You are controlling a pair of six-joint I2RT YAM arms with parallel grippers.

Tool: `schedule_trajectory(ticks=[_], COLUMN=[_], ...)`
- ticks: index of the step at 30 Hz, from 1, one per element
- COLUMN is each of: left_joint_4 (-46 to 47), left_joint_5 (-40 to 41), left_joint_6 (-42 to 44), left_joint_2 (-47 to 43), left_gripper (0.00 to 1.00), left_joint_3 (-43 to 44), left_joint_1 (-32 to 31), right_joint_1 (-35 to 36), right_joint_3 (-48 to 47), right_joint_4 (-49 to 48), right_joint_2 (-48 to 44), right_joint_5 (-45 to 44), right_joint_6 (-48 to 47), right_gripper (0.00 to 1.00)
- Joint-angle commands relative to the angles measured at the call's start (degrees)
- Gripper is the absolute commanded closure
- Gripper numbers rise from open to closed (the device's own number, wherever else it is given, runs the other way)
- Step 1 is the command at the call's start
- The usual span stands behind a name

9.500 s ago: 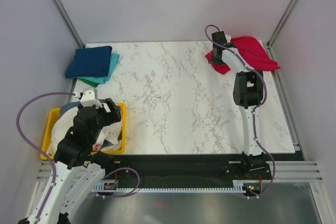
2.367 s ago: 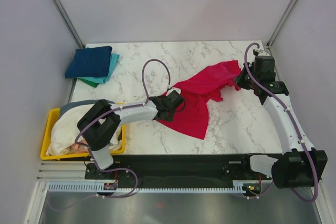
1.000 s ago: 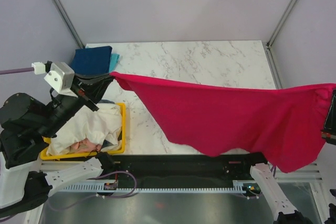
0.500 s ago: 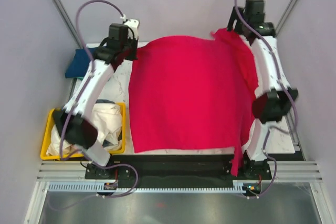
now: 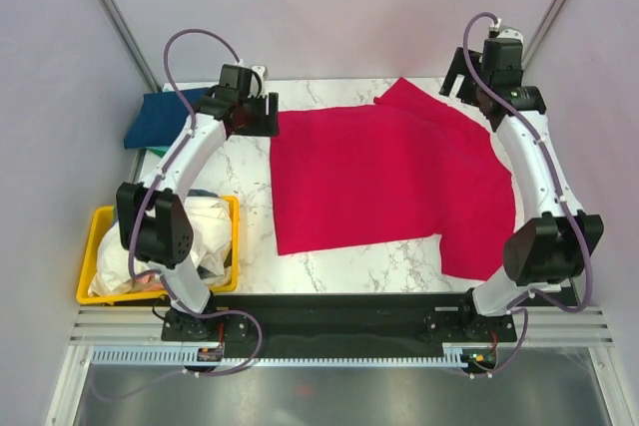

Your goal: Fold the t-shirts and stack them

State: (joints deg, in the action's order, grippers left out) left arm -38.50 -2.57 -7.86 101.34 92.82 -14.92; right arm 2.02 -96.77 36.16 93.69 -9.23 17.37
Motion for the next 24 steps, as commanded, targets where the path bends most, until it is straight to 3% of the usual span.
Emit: schedule_trajectory(ticks=[1, 5, 10, 14, 18, 24], left_joint_4=[8.5, 13.8, 17.5, 17.5, 16.7, 16.9], left_joint_5=[-4.3, -4.1, -3.2, -0.1, -1.3, 0.4], left_joint_6=[-7.4, -9.9, -13.7, -15.3, -19.0, -23.2], left_joint_2=[-5.3, -5.5, -0.6, 2.1, -1.9, -7.0], left_gripper=[0.28, 0.29, 0.31, 0.33, 0.38, 0.39], left_joint_3=[-9.5, -17.7, -23.3, -25.6, -33.1, -46.6], left_joint_1=[-1.8, -6.9, -12.9, -14.8, -15.5, -18.0], right_joint_1=[-0.2, -0.1, -0.3, -0.3, -0.2, -0.4], right_joint_3=[7.5, 7.8, 2.7, -11.5, -24.7, -30.7], right_joint_4=[-8.5, -12.1, -14.2, -14.4, -13.1, -16.0], right_joint_2=[4.5, 11.1, 19.1, 31.3, 42.8, 51.5], right_joint_5=[6.5, 14.2, 16.2, 19.5, 21.0, 22.2], right_joint_6=[2.8, 4.2, 7.1, 10.2, 11.5, 14.0], right_gripper=[0.02, 0.02, 0.02, 0.02, 0.02, 0.02])
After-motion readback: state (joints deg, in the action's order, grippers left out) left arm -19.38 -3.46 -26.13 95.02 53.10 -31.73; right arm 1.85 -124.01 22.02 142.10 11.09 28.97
